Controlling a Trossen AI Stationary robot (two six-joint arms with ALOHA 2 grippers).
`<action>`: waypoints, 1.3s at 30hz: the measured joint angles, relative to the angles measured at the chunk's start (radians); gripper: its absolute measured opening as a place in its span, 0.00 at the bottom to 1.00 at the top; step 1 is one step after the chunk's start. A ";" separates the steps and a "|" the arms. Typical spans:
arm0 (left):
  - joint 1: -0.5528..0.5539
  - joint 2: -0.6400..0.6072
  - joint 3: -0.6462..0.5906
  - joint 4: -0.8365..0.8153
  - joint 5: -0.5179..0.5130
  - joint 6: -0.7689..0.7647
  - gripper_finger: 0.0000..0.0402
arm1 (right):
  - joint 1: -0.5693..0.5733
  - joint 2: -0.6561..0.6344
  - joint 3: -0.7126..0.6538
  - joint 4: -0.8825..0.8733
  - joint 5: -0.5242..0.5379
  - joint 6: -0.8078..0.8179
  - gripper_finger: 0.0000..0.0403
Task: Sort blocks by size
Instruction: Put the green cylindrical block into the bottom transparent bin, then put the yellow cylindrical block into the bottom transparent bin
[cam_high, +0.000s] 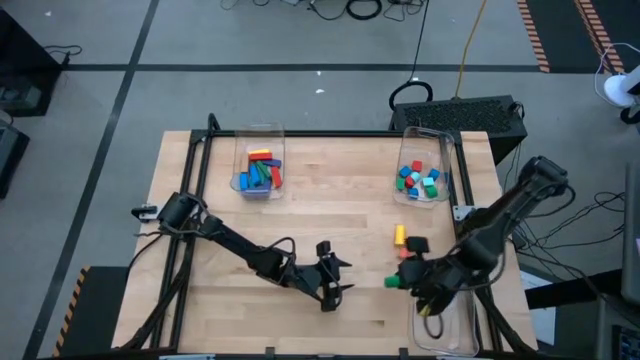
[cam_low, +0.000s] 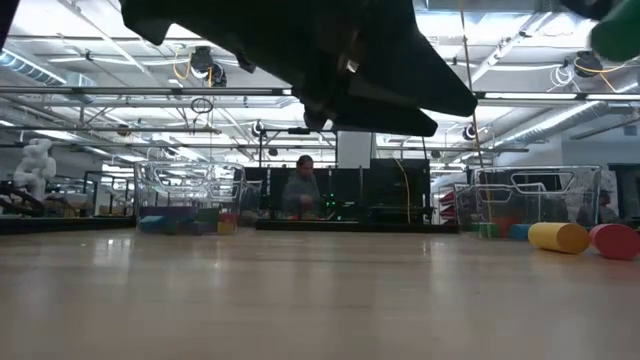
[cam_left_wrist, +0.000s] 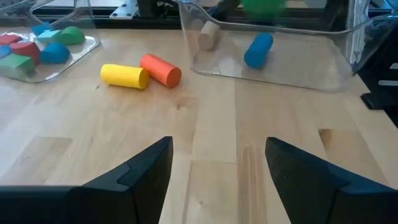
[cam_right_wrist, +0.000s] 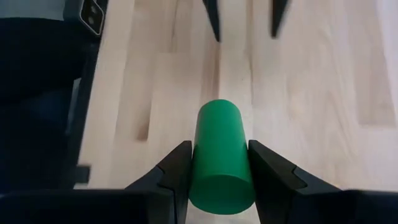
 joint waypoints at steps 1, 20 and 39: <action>0.000 0.000 0.000 -0.001 0.000 0.000 0.64 | 0.008 -0.019 0.011 -0.042 0.000 0.026 0.29; 0.016 0.000 -0.014 -0.084 -0.103 -0.131 0.64 | 0.233 -0.102 -0.259 -0.147 -0.234 0.569 0.31; 0.043 0.000 -0.015 -0.063 -0.109 -0.132 0.64 | 0.167 -0.113 -0.170 -0.187 -0.144 0.453 0.59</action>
